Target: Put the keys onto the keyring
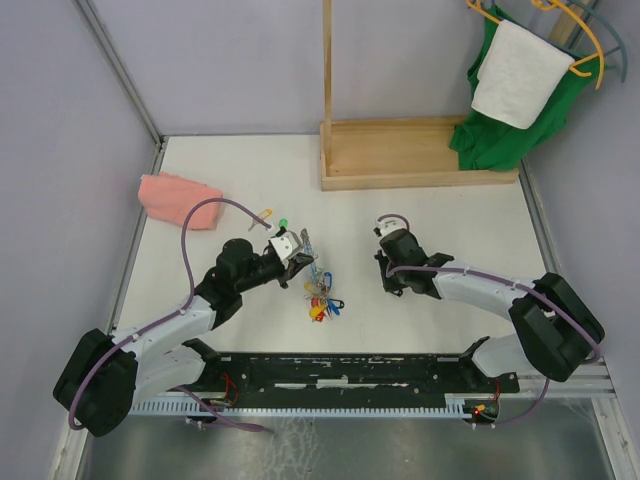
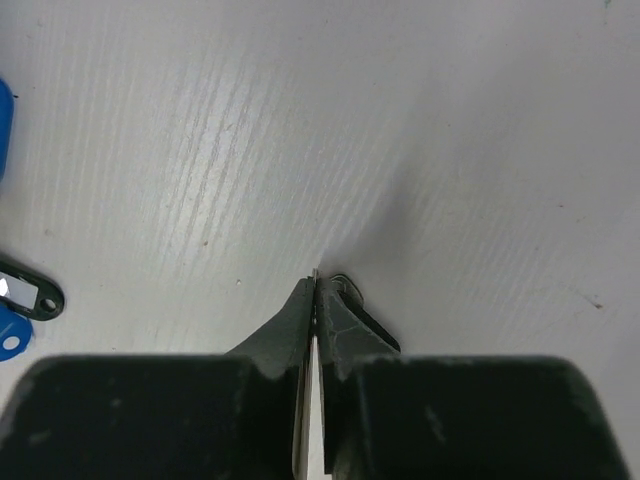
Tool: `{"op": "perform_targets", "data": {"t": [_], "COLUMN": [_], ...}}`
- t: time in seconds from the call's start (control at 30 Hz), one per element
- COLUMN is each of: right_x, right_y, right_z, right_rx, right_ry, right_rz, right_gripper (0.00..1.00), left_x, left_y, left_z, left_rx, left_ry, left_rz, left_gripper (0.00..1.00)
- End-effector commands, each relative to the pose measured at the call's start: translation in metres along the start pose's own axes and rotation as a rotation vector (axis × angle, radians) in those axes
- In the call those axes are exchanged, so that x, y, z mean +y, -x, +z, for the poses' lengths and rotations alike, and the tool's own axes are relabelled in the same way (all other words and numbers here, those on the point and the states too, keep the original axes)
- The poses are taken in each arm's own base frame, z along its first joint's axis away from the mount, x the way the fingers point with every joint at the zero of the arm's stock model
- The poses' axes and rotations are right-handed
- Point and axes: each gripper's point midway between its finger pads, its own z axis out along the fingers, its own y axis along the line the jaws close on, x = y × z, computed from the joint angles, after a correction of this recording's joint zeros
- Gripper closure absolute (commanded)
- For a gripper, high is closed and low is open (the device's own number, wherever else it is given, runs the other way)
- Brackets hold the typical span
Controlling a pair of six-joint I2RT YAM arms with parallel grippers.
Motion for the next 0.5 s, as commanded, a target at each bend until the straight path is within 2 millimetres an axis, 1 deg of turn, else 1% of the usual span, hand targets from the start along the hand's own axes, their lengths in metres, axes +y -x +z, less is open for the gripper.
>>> {"op": "perform_targets", "data": {"t": [0.0, 0.03, 0.13, 0.2, 0.3, 0.33, 0.4, 0.47], "right_x": [0.002, 0.001, -0.003, -0.007, -0.02, -0.024, -0.029, -0.028], "right_y": [0.021, 0.024, 0.035, 0.041, 0.033, 0.028, 0.021, 0.013], "right_z": [-0.007, -0.009, -0.025, -0.036, -0.053, -0.059, -0.07, -0.076], "right_rx": [-0.021, -0.018, 0.025, 0.085, 0.271, 0.34, 0.435, 0.511], "right_ry": [-0.008, -0.018, -0.061, -0.096, -0.18, -0.205, -0.229, -0.212], "right_rz": [-0.012, -0.018, -0.047, -0.088, -0.155, -0.176, -0.206, -0.233], "right_gripper": [0.96, 0.99, 0.99, 0.99, 0.99, 0.99, 0.99, 0.99], "left_x": [0.0, 0.0, 0.001, 0.001, 0.001, 0.001, 0.001, 0.001], "left_y": [0.026, 0.026, 0.027, 0.027, 0.027, 0.026, 0.027, 0.027], "left_z": [0.003, 0.003, 0.003, 0.003, 0.003, 0.003, 0.003, 0.003], "left_rx": [-0.072, -0.073, -0.073, -0.073, -0.073, -0.072, -0.073, -0.072], "left_ry": [-0.012, -0.013, -0.012, -0.011, -0.01, -0.009, -0.009, -0.011], "left_rz": [0.006, 0.007, 0.007, 0.008, 0.009, 0.008, 0.011, 0.012], "left_gripper": [0.97, 0.97, 0.97, 0.97, 0.97, 0.97, 0.97, 0.97]}}
